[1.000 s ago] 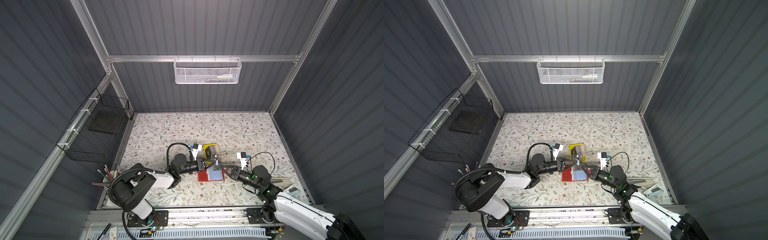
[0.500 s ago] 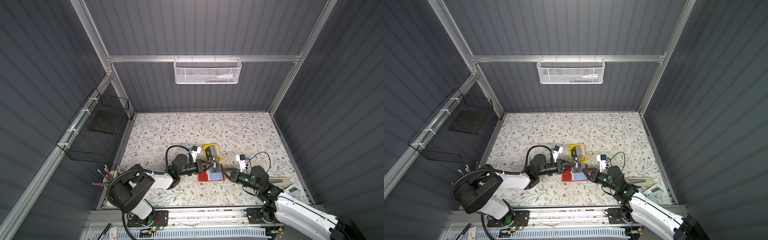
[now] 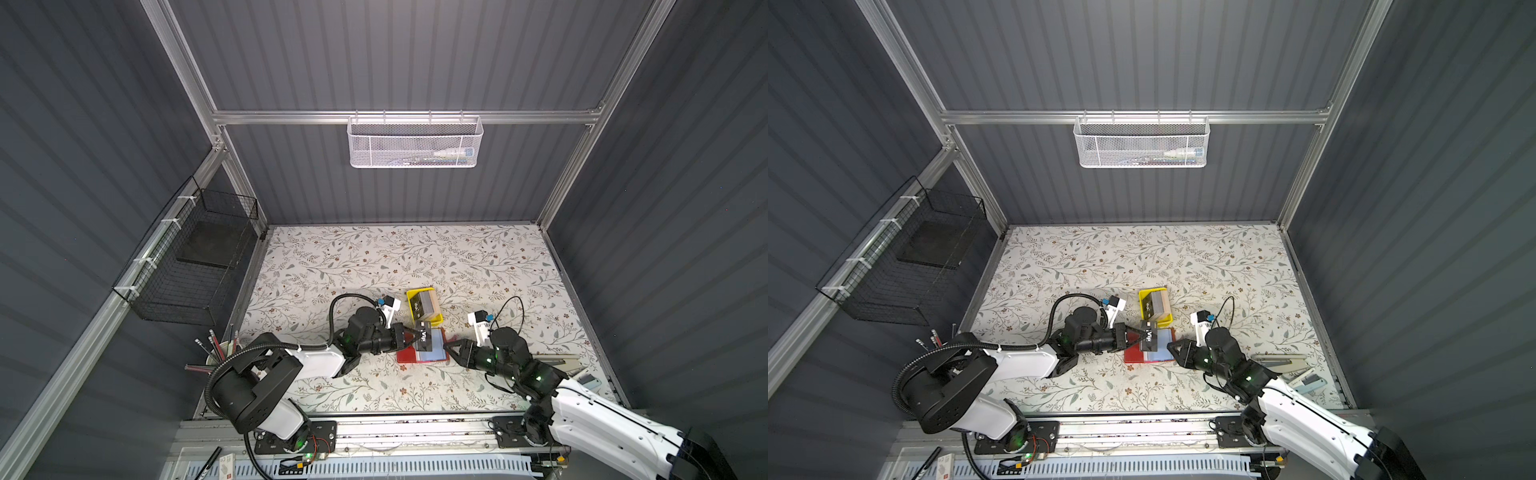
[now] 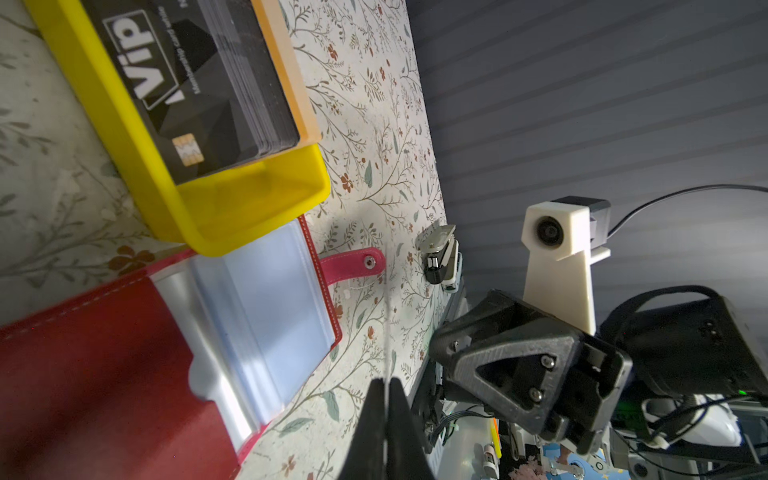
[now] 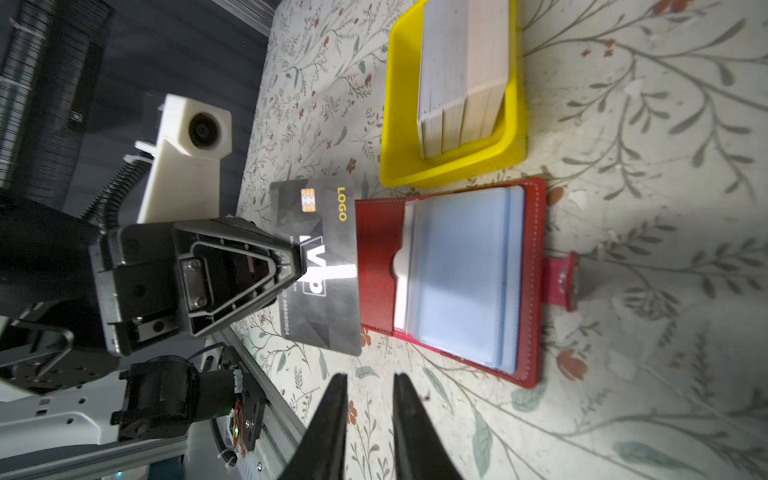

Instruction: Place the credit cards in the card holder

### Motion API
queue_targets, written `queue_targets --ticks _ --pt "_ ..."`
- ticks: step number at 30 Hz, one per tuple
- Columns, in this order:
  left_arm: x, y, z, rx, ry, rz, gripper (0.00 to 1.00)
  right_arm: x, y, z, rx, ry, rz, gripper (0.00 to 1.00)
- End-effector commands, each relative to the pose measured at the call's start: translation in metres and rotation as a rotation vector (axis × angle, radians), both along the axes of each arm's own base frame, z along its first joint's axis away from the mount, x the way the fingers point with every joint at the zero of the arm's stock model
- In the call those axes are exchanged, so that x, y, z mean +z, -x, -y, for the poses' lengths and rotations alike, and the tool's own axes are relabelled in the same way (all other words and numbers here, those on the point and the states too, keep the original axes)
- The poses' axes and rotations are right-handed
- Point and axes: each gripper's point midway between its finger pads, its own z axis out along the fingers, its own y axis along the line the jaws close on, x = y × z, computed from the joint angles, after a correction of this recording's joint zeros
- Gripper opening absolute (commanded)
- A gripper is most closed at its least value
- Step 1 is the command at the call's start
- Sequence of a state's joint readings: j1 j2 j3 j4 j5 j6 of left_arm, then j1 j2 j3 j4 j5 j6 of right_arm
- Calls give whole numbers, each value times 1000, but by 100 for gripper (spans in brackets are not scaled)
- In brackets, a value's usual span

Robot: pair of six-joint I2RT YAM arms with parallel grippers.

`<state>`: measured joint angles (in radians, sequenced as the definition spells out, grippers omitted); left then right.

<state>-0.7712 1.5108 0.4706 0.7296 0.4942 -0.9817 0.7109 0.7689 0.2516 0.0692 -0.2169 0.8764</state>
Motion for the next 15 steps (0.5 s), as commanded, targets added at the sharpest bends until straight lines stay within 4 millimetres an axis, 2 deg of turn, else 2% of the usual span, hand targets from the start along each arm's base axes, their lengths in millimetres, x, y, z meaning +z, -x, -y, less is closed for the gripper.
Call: queue_targets --ticks 1,5,15 --pt "2 -7 -6 1 -20 43 5 -5 0 3 17 84 10 24" --pt "-8 -4 -19 27 -53 38 5 -19 4 8 7 140 -29 26" --pt "-17 -1 -29 41 -98 36 5 -43 9 11 -4 245 -104 29"
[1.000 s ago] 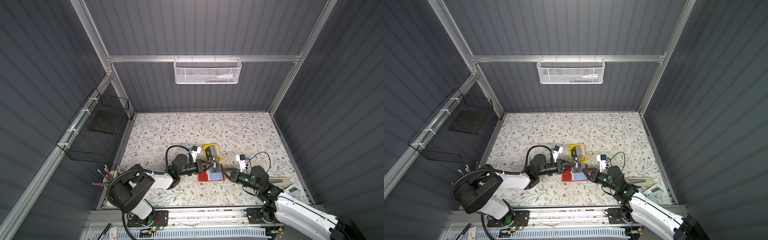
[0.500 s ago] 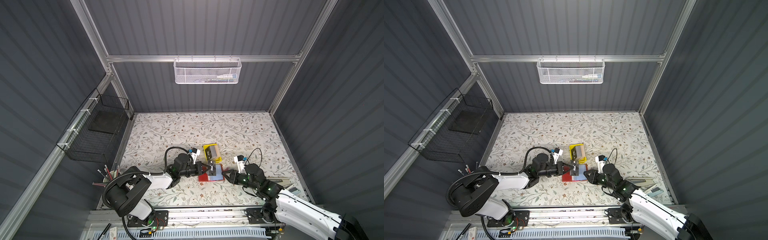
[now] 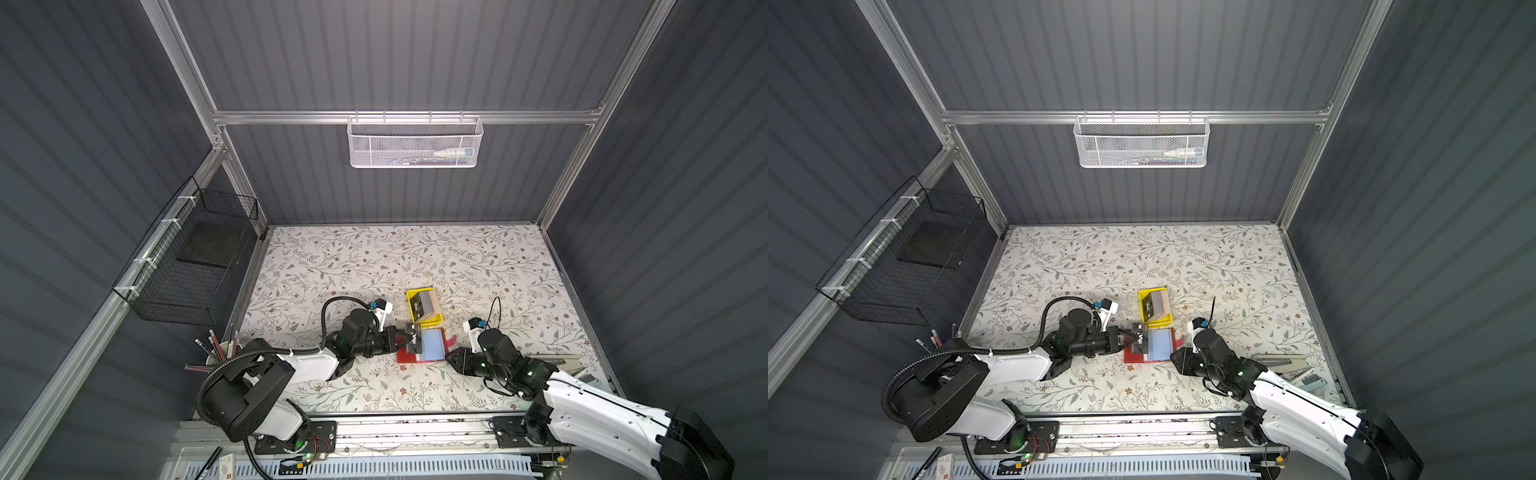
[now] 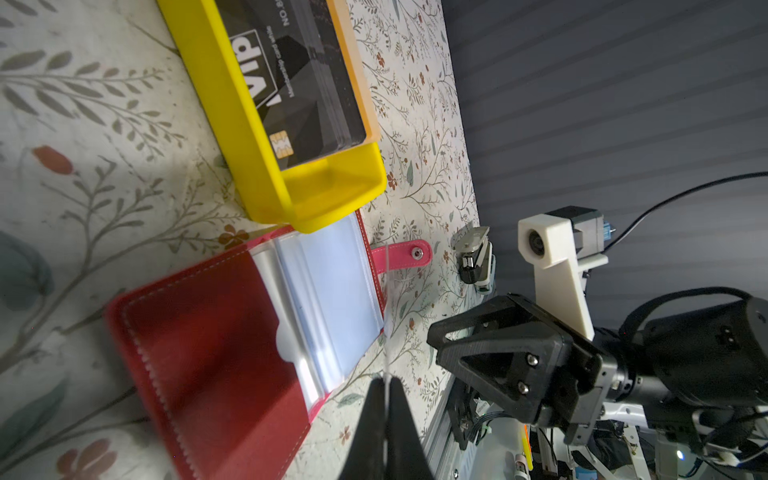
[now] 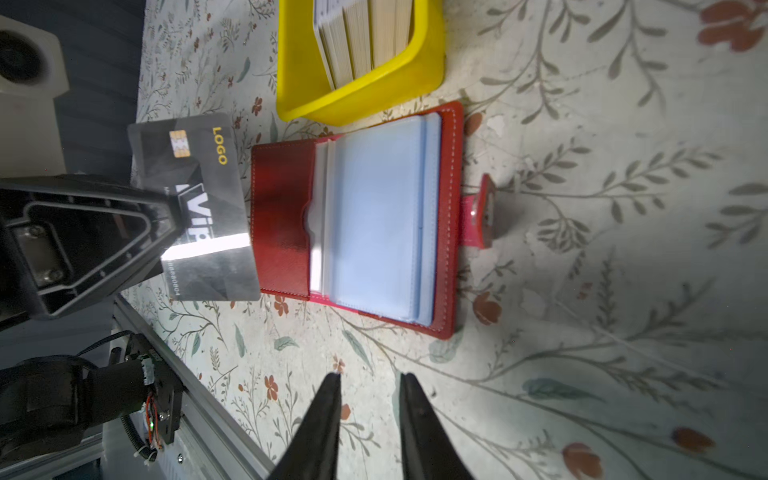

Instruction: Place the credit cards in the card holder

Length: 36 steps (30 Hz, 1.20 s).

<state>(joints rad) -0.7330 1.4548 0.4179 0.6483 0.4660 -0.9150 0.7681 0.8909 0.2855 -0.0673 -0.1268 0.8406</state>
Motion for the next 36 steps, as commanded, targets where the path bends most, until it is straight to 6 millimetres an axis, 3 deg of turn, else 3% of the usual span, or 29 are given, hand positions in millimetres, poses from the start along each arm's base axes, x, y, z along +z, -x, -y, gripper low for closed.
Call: queue_targets --ticks 1,8,27,36 --pt "0 0 -5 3 -26 25 5 0 -3 0 -8 43 -4 29" --pt "-15 0 -6 6 -48 9 4 -11 -7 -1 -9 90 -31 29" --pt "-36 1 -6 40 -59 -109 4 -16 -9 -1 -18 123 -54 33" --pt "-36 3 -3 41 -66 -168 4 -16 -13 -7 -10 124 -69 32"
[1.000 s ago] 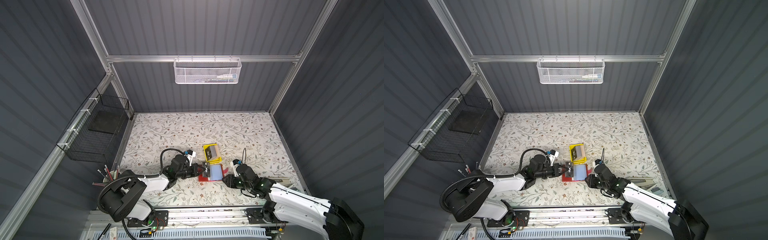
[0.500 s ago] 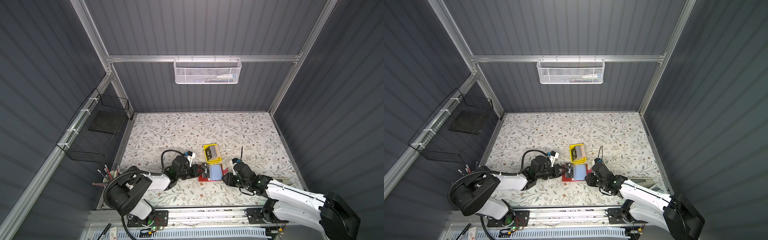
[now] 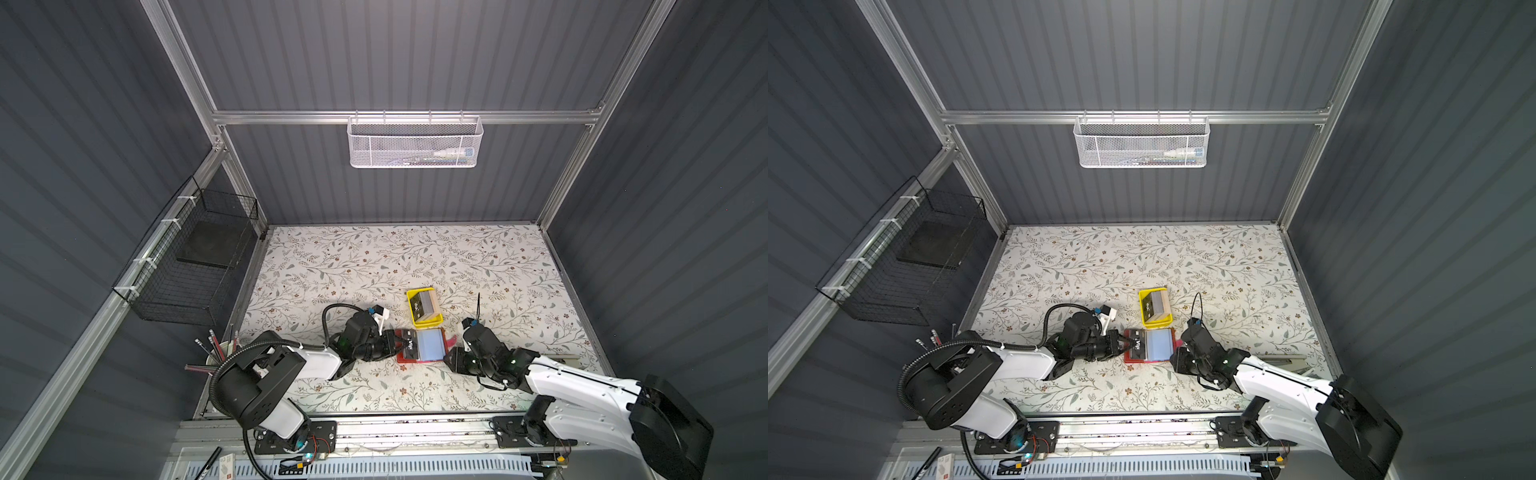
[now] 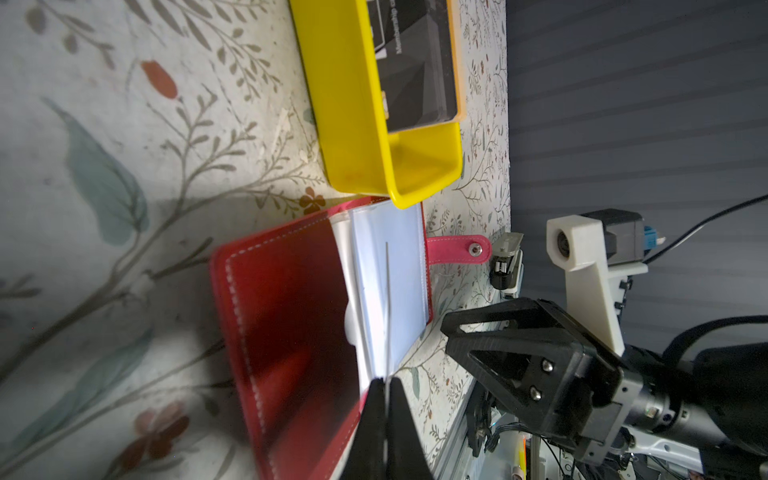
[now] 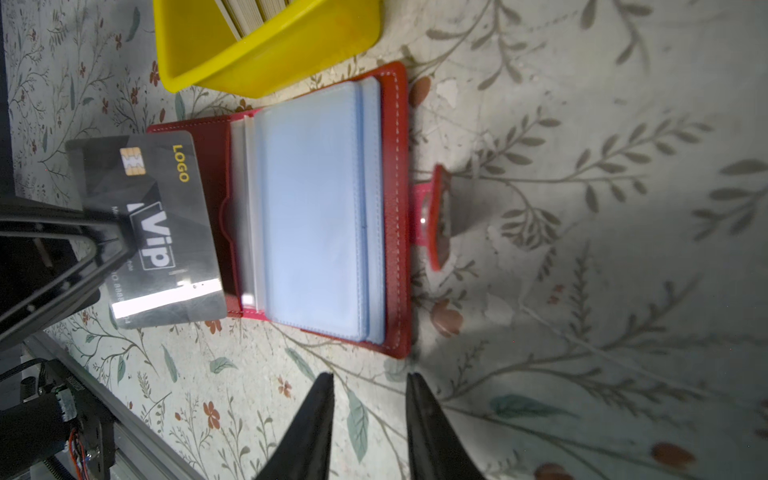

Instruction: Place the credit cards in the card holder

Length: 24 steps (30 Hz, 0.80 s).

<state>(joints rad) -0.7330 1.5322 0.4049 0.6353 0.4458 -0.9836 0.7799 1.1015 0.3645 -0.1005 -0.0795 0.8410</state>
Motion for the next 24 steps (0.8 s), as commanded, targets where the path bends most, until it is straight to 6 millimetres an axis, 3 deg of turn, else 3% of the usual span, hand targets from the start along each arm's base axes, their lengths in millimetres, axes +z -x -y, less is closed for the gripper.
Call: queue_targets --ticks 1,11,24 --pt "-1 -1 5 -6 0 -39 4 5 -6 -8 12 8 0 32" --pt "8 -7 13 13 64 -48 3 6 -20 -6 -34 59 16 28" --pt "1 -14 19 22 83 -57 3 -6 -28 4 -78 134 -4 27"
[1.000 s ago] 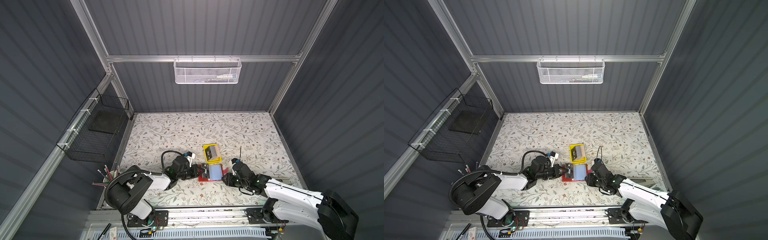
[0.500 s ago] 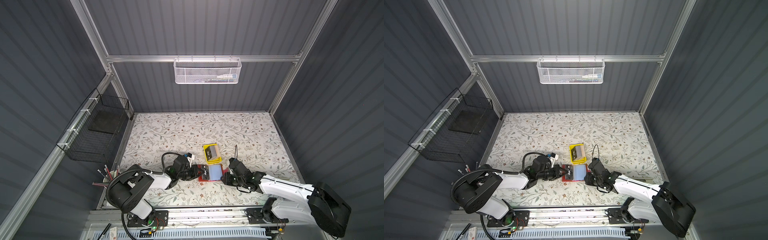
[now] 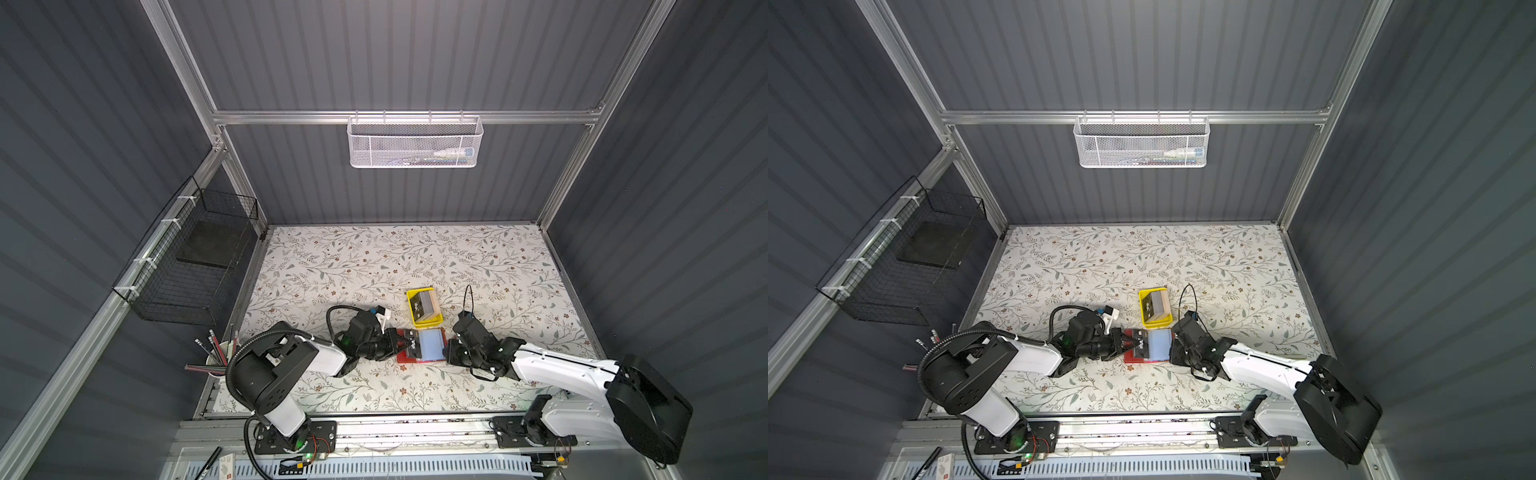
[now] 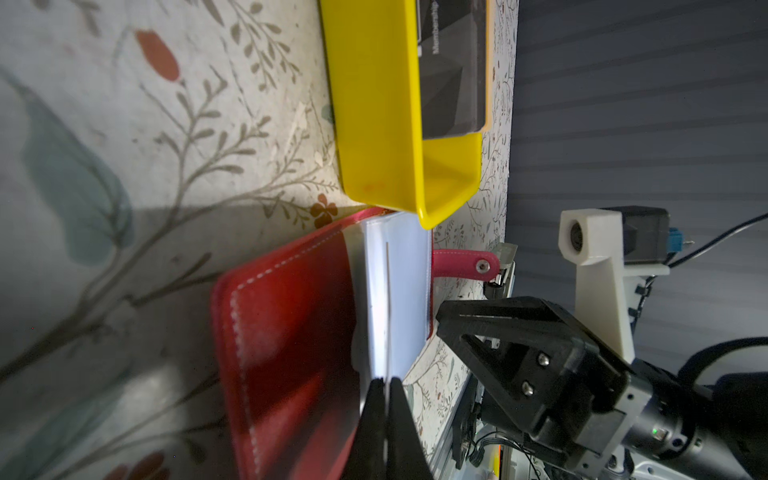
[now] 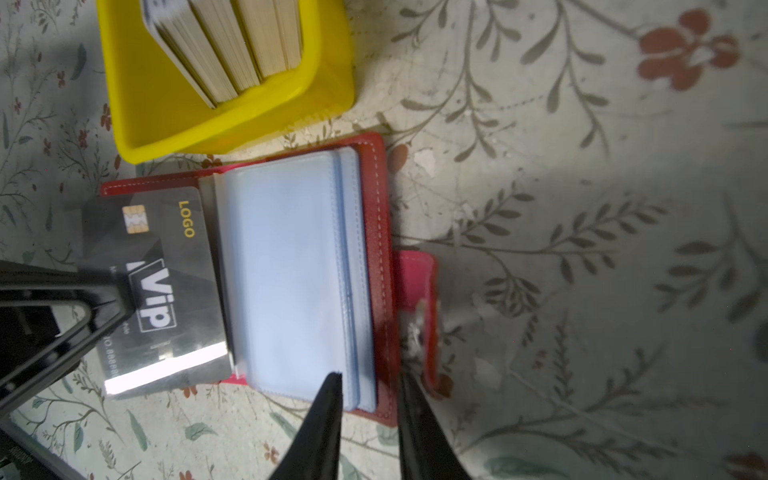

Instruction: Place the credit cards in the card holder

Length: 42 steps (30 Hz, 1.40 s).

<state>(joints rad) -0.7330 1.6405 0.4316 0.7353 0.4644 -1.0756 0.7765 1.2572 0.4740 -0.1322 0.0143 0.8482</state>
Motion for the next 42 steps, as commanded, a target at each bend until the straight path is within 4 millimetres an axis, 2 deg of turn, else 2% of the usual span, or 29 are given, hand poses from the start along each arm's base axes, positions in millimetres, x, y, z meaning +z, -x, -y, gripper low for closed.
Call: queue_targets --ticks 1,17,31,42 --pt "9 -6 8 0 46 12 3 -1 -4 3 -15 28 -1 27" --pt "3 -7 13 4 79 -22 3 -15 -1 6 -9 58 -29 24" --pt "-7 4 14 -9 55 -65 2 -17 0 8 -10 62 -31 23" --pt "-18 4 9 26 29 -90 0 -18 2 10 -9 68 -35 23"
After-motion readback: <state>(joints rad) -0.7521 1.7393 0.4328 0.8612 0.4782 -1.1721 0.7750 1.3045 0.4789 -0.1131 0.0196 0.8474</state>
